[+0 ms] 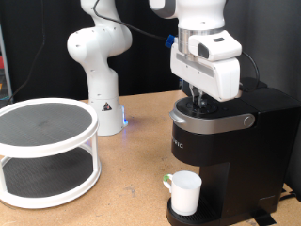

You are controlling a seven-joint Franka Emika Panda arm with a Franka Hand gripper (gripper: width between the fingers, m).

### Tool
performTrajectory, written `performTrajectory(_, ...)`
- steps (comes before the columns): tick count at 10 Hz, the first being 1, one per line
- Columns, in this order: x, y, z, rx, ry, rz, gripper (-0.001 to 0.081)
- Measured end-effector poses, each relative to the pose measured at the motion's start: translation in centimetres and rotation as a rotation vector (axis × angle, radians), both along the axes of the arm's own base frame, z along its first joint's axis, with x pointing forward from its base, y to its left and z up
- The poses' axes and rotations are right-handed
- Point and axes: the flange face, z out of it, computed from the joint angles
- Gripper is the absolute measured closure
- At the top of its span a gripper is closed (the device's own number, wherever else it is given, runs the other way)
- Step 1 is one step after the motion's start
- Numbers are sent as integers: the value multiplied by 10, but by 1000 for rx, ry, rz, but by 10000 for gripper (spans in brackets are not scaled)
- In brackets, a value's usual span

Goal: Make a cup of coffee with the keurig machine

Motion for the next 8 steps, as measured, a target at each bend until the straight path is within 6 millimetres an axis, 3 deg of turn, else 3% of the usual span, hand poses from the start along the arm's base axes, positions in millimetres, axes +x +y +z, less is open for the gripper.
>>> performTrajectory(8, 8, -9, -2, 13, 99, -45, 801)
